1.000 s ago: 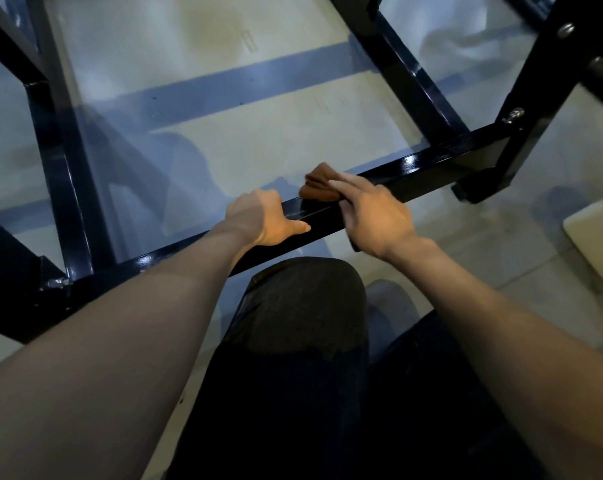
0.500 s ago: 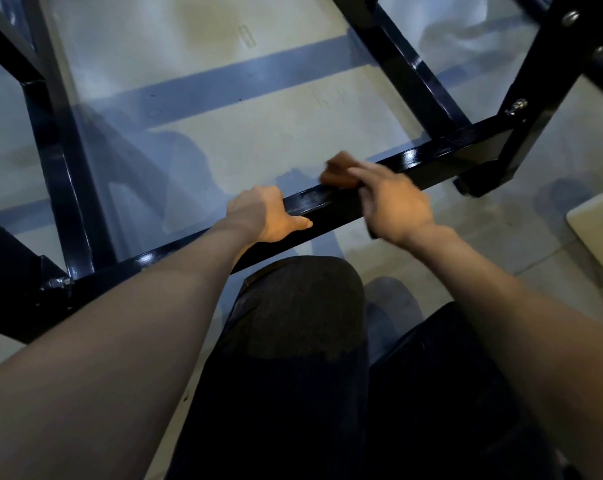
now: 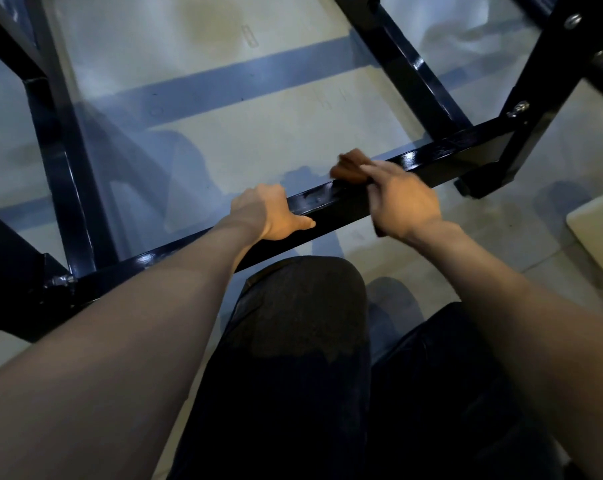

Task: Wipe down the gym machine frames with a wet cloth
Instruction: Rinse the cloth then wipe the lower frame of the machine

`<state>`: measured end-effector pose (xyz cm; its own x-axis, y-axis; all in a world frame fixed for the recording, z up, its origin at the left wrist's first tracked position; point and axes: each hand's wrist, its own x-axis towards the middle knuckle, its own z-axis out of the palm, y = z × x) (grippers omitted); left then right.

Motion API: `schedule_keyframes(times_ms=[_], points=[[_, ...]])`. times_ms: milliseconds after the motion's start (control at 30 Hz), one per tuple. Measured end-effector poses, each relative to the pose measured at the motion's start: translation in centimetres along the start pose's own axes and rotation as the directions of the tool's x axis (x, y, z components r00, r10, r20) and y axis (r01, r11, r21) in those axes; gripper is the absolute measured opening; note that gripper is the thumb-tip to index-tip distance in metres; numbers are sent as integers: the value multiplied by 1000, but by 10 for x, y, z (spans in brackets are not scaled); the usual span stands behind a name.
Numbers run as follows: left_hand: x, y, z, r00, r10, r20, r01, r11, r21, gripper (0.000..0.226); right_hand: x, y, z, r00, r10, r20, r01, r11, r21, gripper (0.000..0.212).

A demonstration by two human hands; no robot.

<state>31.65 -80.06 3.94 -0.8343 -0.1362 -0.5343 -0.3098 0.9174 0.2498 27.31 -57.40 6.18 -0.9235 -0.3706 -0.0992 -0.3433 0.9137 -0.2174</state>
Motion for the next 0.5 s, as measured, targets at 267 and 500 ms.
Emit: schedule_keyframes(times_ms=[267,500], points=[[-1,1,0,1000,-6,-16,6,1000,-7,69,-21,-54,17,995,-98,35,96,993,69,45],[9,8,-13,996,-15,92,18,999,-37,79,3,-2,4,972,236,-17,-232,965,123,44]])
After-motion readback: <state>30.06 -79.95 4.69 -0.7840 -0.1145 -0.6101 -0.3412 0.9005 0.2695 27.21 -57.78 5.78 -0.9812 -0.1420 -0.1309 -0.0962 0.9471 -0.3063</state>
